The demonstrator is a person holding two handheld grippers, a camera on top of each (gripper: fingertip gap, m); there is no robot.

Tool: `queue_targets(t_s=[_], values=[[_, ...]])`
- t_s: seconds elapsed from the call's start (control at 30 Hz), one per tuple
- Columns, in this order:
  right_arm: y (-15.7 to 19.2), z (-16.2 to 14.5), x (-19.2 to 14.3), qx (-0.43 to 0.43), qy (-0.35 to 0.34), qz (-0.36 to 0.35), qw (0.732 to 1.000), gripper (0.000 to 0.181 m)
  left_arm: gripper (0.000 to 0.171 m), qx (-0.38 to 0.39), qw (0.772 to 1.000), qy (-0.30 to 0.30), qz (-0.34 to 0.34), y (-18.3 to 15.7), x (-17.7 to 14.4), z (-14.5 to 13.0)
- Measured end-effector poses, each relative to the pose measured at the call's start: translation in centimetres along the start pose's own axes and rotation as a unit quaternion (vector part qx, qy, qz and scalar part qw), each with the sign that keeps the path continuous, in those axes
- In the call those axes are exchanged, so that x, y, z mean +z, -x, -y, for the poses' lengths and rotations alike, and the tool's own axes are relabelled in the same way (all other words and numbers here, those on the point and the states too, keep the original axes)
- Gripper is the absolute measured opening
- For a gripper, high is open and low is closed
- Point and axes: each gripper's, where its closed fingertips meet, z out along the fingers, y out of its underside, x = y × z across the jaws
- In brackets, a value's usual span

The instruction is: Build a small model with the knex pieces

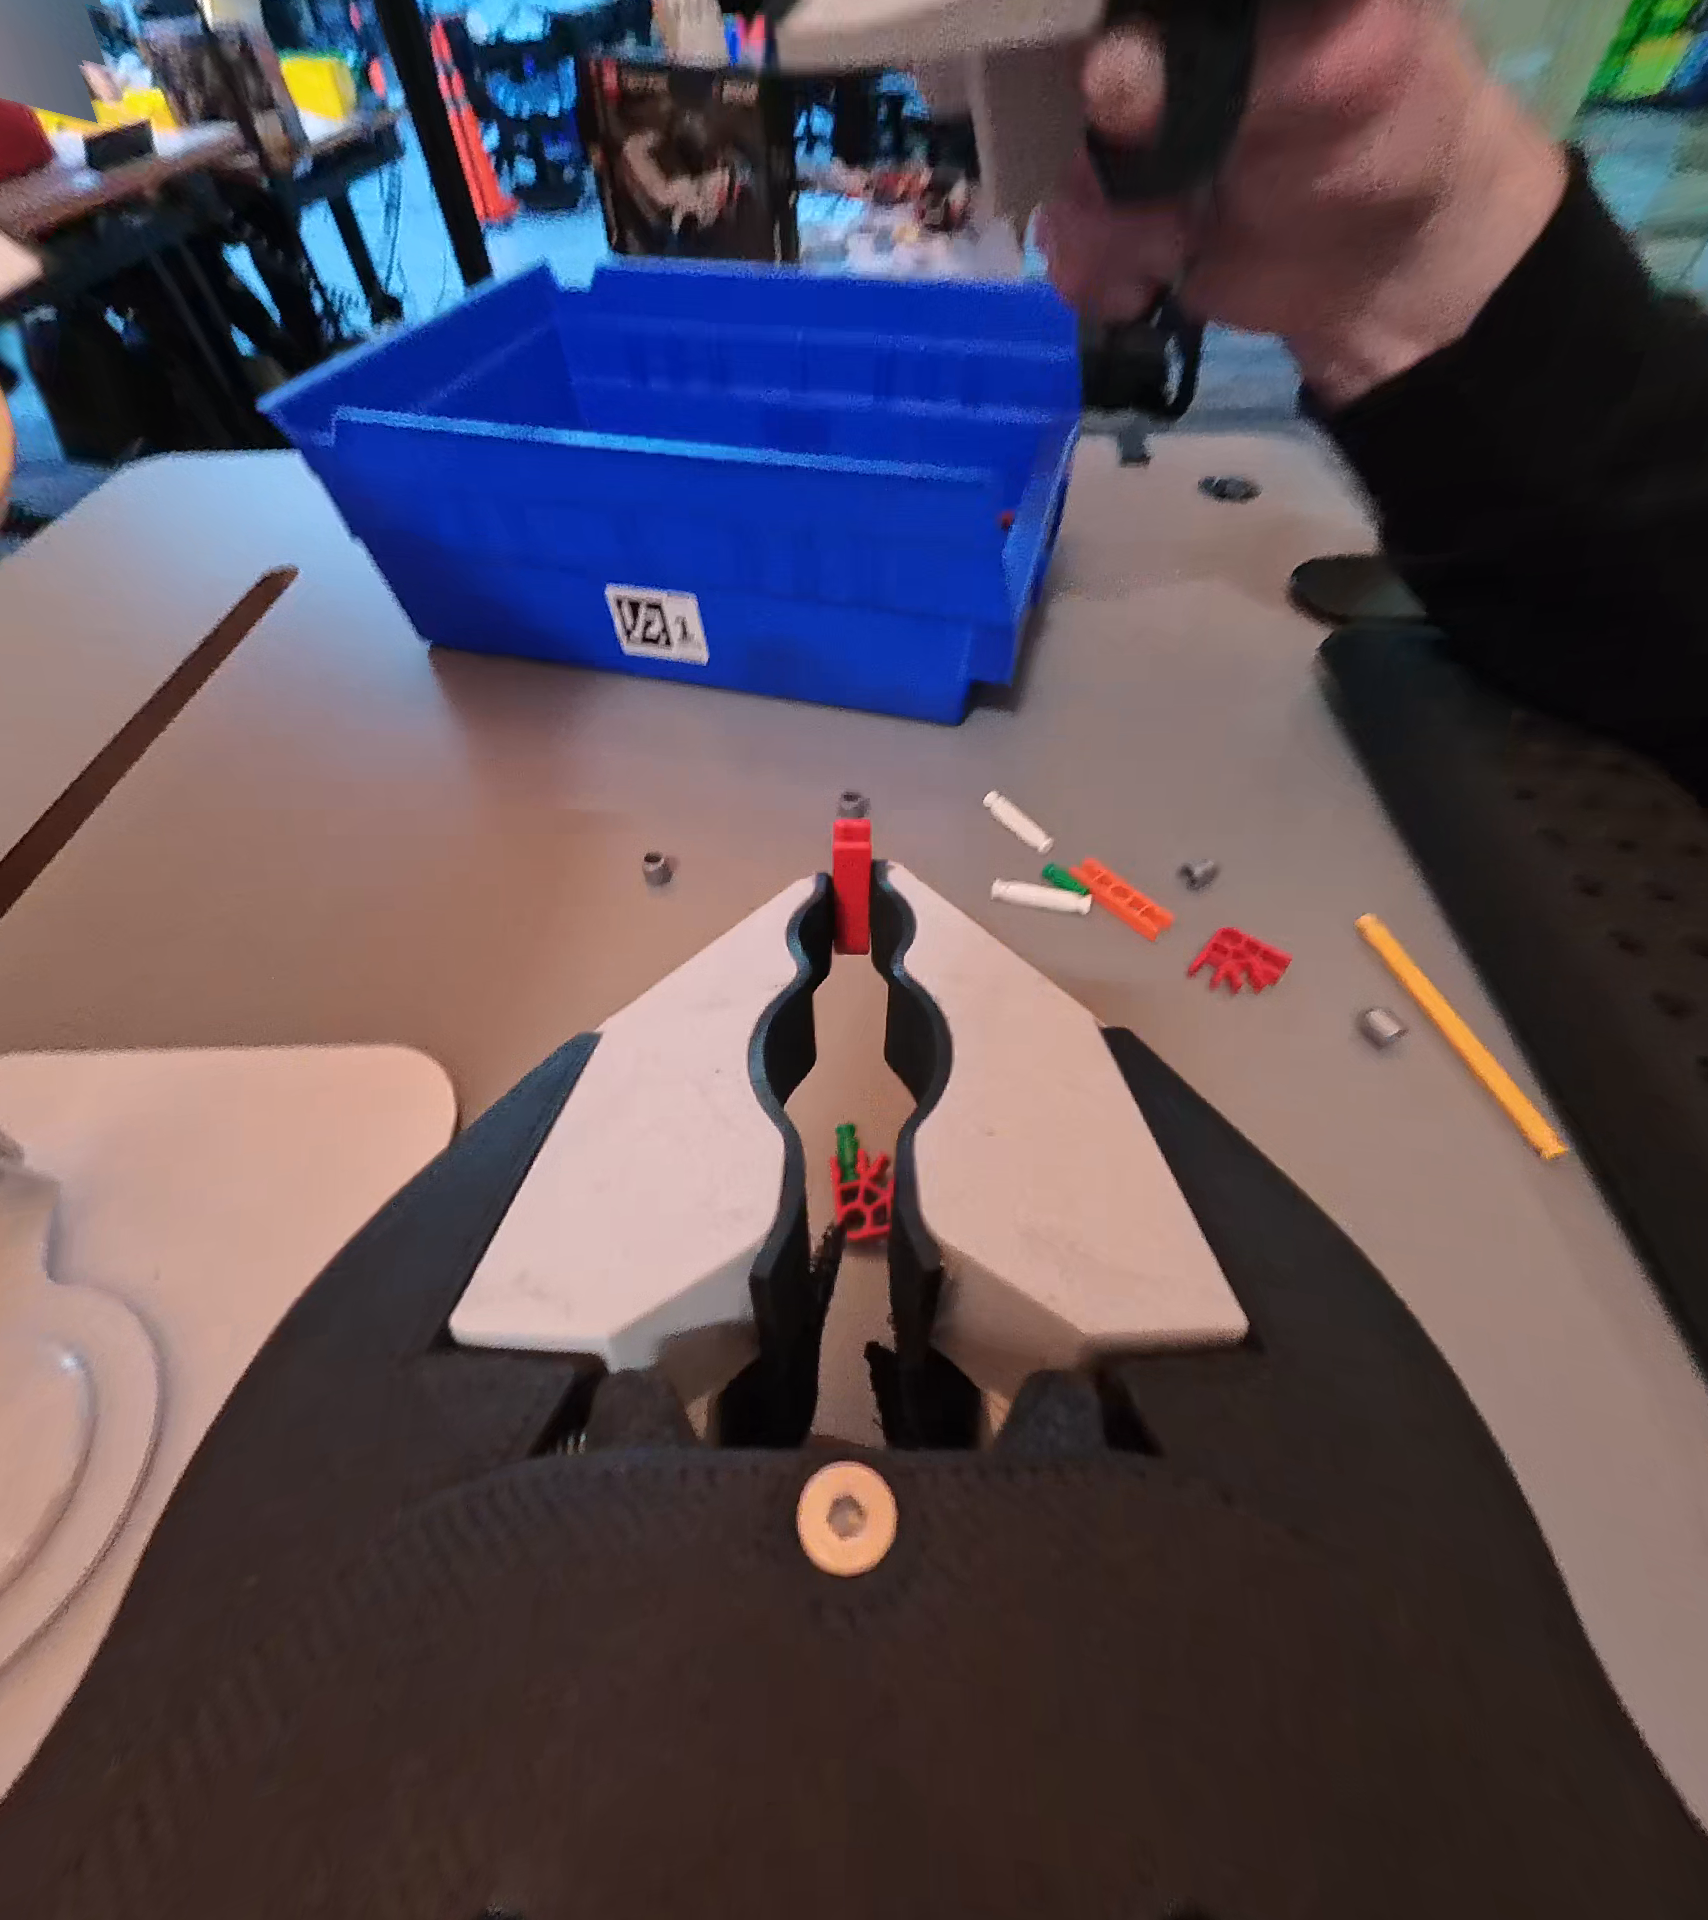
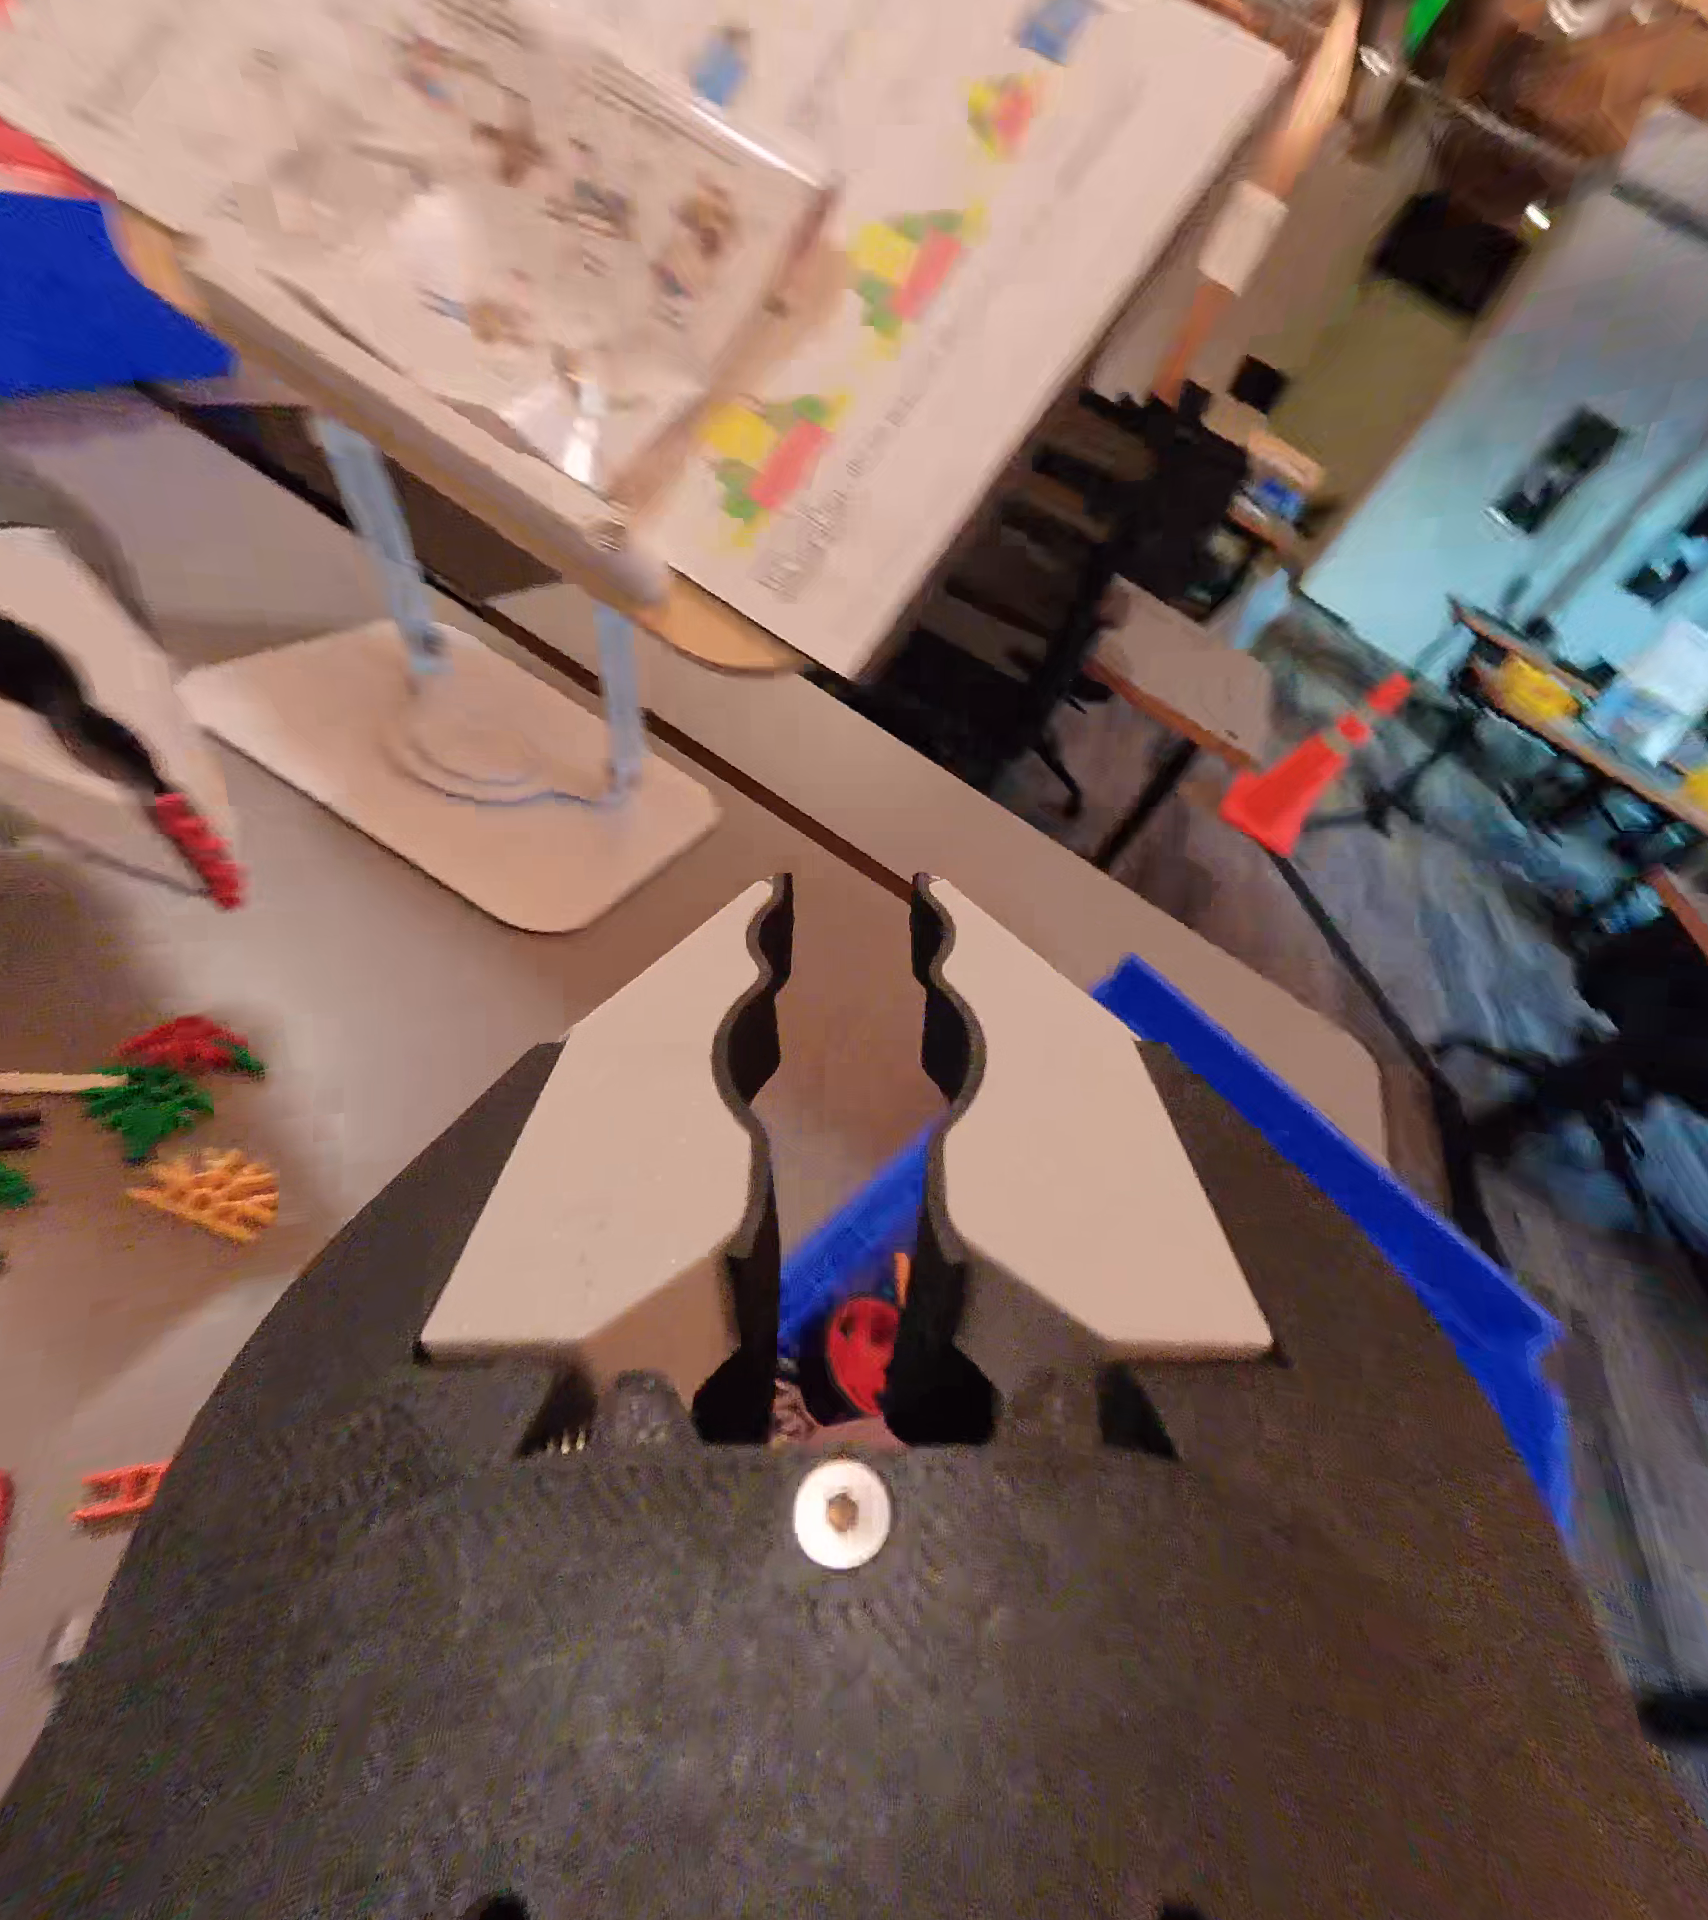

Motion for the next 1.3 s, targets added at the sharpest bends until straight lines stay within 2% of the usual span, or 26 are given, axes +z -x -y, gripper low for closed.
queue_targets(t_s=[0.07, 0.1, 0.17, 0.23, 0.4, 0.47, 0.67, 0.87, 0.97, 1.03, 1.17, 1.3], values=[[5.9, 1.6, 0.2, -0.048, -0.026, 0.118, 0.991, 0.021, 0.004, 0.000, 0.999, -0.035, -0.014, -0.5, -0.5, 1.3], [8.0, 1.6, 0.6, -0.065, -0.024, 0.151, 0.986, 0.024, 0.004, -0.001, 0.999, -0.051, -0.018, -0.7, -0.8, 1.9], [10.9, 0.8, 1.8, -0.086, 0.002, 0.192, 0.978, 0.027, 0.004, -0.004, 0.996, -0.080, -0.033, -1.1, -1.4, 3.0], [12.9, 0.9, 2.7, -0.076, -0.008, 0.220, 0.972, 0.026, 0.004, -0.001, 0.995, -0.092, -0.034, -1.2, -1.7, 3.5], [15.1, 1.6, 3.6, 0.011, -0.027, 0.292, 0.956, 0.017, 0.003, 0.079, 0.995, -0.068, -0.011, -2.0, -1.5, 3.2], [15.7, 1.4, 3.4, 0.020, -0.030, 0.314, 0.949, 0.007, 0.004, 0.094, 0.994, -0.060, -0.009, -2.4, -1.5, 3.1], [16.3, 1.7, 3.0, 0.008, -0.041, 0.321, 0.946, 0.004, 0.004, 0.110, 0.992, -0.059, -0.029, -3.2, -1.7, 3.1], [14.4, 2.9, 2.9, -0.003, -0.059, 0.263, 0.963, 0.003, 0.006, 0.102, 0.991, -0.090, -0.003, -2.0, -2.7, 4.3], [10.3, 4.2, 2.0, 0.004, -0.089, 0.184, 0.979, 0.003, 0.006, 0.095, 0.991, -0.097, 0.020, -0.8, -3.2, 4.6], [6.6, 4.3, 1.1, -0.002, -0.089, 0.104, 0.991, 0.003, 0.006, 0.093, 0.991, -0.090, 0.031, -0.2, -3.2, 4.3], [-1.1, 1.4, -0.6, -0.021, -0.016, -0.063, 0.998, 0.003, 0.007, 0.113, 0.990, -0.061, 0.053, 0.6, -2.9, 3.7], [-4.8, -2.7, -1.1, 0.023, 0.051, -0.110, 0.992, 0.004, 0.008, 0.139, 0.988, -0.028, 0.066, 1.0, -2.5, 2.7]])
